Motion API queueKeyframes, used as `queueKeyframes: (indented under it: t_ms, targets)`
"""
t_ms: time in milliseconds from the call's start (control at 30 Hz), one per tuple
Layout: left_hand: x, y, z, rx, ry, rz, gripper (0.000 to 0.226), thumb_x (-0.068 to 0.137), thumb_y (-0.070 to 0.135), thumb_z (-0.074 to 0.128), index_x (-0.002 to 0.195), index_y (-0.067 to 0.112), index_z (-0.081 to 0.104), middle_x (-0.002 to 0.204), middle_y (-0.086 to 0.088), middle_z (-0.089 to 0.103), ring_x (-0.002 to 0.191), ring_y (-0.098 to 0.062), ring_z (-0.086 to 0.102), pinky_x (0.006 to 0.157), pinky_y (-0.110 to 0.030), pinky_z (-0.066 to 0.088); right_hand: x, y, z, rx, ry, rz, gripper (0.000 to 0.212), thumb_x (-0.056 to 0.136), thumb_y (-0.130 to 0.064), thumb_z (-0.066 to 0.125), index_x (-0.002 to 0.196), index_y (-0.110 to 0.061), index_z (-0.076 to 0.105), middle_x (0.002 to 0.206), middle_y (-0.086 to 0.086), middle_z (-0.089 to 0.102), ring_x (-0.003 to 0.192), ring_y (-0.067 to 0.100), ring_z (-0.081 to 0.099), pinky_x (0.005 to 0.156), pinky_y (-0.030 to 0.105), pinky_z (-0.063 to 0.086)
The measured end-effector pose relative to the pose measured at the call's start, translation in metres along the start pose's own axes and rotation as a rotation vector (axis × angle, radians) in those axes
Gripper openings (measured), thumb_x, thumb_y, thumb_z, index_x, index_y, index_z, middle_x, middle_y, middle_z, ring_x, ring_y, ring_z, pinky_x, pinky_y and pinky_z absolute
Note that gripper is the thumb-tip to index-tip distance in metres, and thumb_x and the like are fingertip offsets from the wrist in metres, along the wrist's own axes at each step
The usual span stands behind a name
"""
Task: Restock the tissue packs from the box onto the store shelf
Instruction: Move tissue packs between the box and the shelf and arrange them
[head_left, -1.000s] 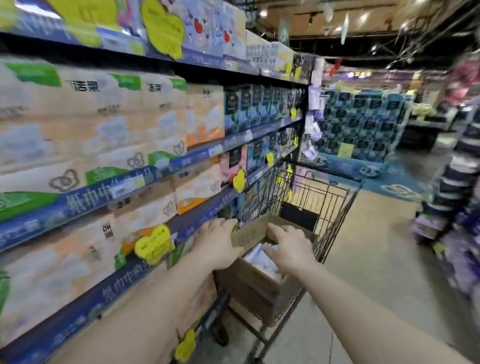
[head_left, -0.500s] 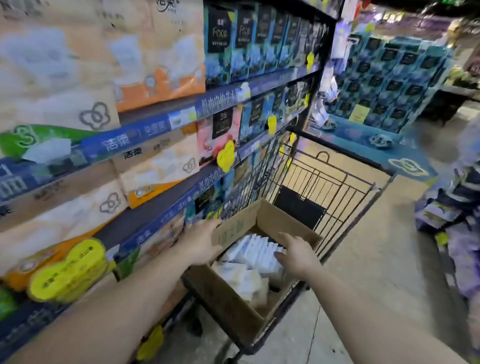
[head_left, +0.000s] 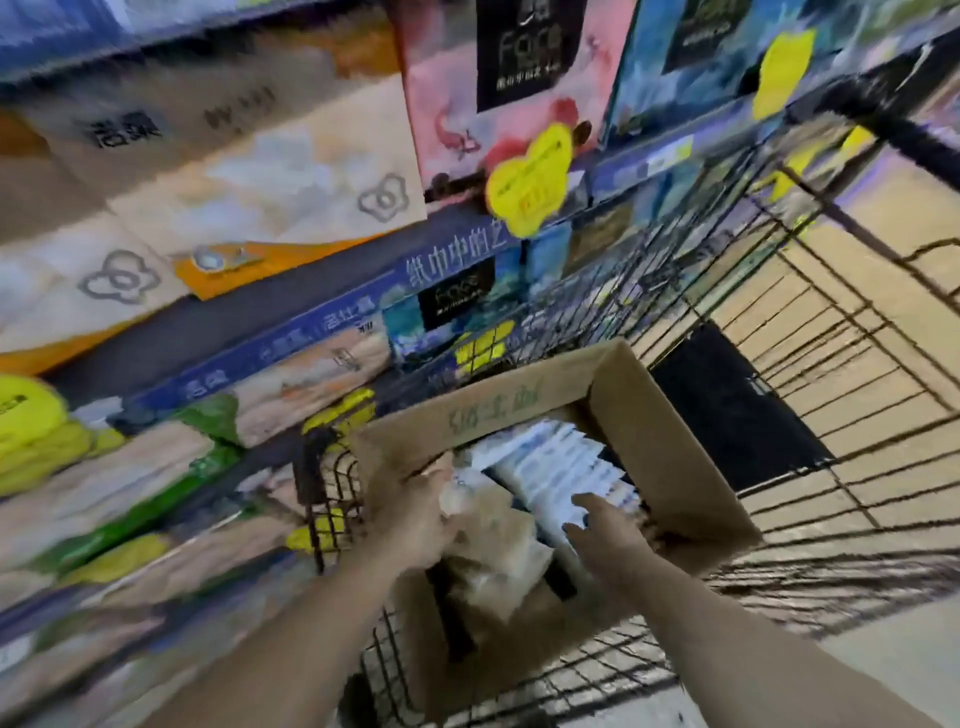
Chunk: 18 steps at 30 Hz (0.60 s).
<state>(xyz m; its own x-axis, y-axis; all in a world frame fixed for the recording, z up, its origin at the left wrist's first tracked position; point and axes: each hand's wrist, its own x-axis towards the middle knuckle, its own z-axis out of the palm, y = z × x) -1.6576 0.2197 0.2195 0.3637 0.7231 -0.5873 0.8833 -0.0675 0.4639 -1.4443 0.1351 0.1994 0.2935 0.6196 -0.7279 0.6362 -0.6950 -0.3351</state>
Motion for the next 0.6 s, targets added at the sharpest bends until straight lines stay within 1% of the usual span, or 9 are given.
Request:
queueKeyframes:
  t_ms: [67, 167, 267, 333, 400, 467, 533, 567, 600]
  targets:
    - [0.019, -0.006, 0.025, 0.013, -0.010, -0.083, 0.063, 0.088, 0.029, 0.062, 0.145, 0.022, 0.035, 0.138, -0.007, 0.050, 0.123, -0.024, 0.050, 0.102, -0.031, 0.042, 0.026, 0.009, 0.011, 0.027, -0.066, -0.010, 0.049, 0.097, -0.028, 0.048, 0.142, -0.013, 0.037, 0.140, 0.012, 0.048, 0.128, 0.027, 0.046, 0.100, 0.032, 0.039]
    - [0.046, -0.016, 0.058, 0.043, -0.094, -0.166, 0.063, 0.091, 0.025, 0.057, 0.148, 0.022, 0.030, 0.143, -0.008, 0.045, 0.124, -0.027, 0.049, 0.099, -0.030, 0.042, 0.063, 0.018, 0.038, 0.072, -0.162, 0.020, 0.042, 0.098, -0.030, 0.045, 0.137, -0.016, 0.044, 0.133, 0.012, 0.053, 0.118, 0.029, 0.053, 0.095, 0.034, 0.045]
    - [0.071, -0.029, 0.088, 0.163, -0.154, -0.171, 0.069, 0.090, 0.032, 0.061, 0.149, 0.019, 0.028, 0.155, -0.006, 0.027, 0.138, -0.024, 0.033, 0.111, -0.032, 0.033, 0.090, 0.022, 0.068, 0.109, -0.203, 0.078, 0.039, 0.097, -0.030, 0.045, 0.133, -0.018, 0.048, 0.128, 0.010, 0.058, 0.112, 0.029, 0.056, 0.092, 0.035, 0.048]
    - [0.085, -0.035, 0.104, 0.227, -0.153, -0.190, 0.072, 0.088, 0.038, 0.062, 0.149, 0.022, 0.026, 0.160, -0.001, 0.014, 0.145, -0.024, 0.019, 0.116, -0.038, 0.025, 0.099, 0.024, 0.085, 0.161, -0.213, 0.163, 0.042, 0.096, -0.031, 0.046, 0.136, -0.016, 0.047, 0.131, 0.011, 0.057, 0.118, 0.030, 0.054, 0.096, 0.035, 0.045]
    - [0.094, -0.040, 0.117, 0.316, -0.150, -0.180, 0.073, 0.088, 0.042, 0.060, 0.148, 0.024, 0.023, 0.161, 0.001, 0.007, 0.148, -0.024, 0.007, 0.119, -0.042, 0.016, 0.103, 0.024, 0.096, 0.242, -0.197, 0.238, 0.047, 0.095, -0.031, 0.049, 0.138, -0.013, 0.046, 0.134, 0.013, 0.055, 0.124, 0.030, 0.051, 0.101, 0.033, 0.041]
    - [0.098, -0.041, 0.125, 0.443, -0.107, -0.133, 0.068, 0.090, 0.045, 0.055, 0.147, 0.024, 0.024, 0.160, 0.000, 0.012, 0.148, -0.023, 0.007, 0.118, -0.046, 0.008, 0.106, 0.025, 0.100, 0.313, -0.197, 0.295, 0.050, 0.092, -0.033, 0.053, 0.136, -0.011, 0.048, 0.133, 0.014, 0.055, 0.124, 0.030, 0.051, 0.104, 0.036, 0.042]
    - [0.101, -0.038, 0.126, 0.584, -0.032, -0.058, 0.054, 0.092, 0.040, 0.050, 0.141, 0.020, 0.036, 0.151, -0.005, 0.033, 0.141, -0.024, 0.026, 0.118, -0.048, 0.005, 0.111, 0.026, 0.101, 0.380, -0.254, 0.317, 0.061, 0.082, -0.040, 0.063, 0.134, -0.011, 0.049, 0.129, 0.013, 0.056, 0.120, 0.032, 0.053, 0.101, 0.042, 0.045]
    - [0.101, -0.035, 0.124, 0.652, -0.007, -0.018, 0.044, 0.093, 0.034, 0.048, 0.133, 0.017, 0.044, 0.141, -0.007, 0.046, 0.132, -0.025, 0.039, 0.118, -0.047, 0.006, 0.115, 0.028, 0.105, 0.428, -0.285, 0.340, 0.078, 0.068, -0.049, 0.072, 0.134, -0.012, 0.049, 0.127, 0.013, 0.057, 0.117, 0.032, 0.056, 0.098, 0.045, 0.049]
    - [0.101, -0.033, 0.121, 0.713, -0.005, 0.015, 0.034, 0.093, 0.027, 0.046, 0.125, 0.015, 0.050, 0.128, -0.007, 0.055, 0.121, -0.025, 0.050, 0.118, -0.046, 0.008, 0.124, 0.036, 0.114, 0.502, -0.301, 0.358, 0.100, 0.048, -0.060, 0.079, 0.132, -0.014, 0.052, 0.123, 0.012, 0.060, 0.112, 0.033, 0.059, 0.093, 0.047, 0.052]
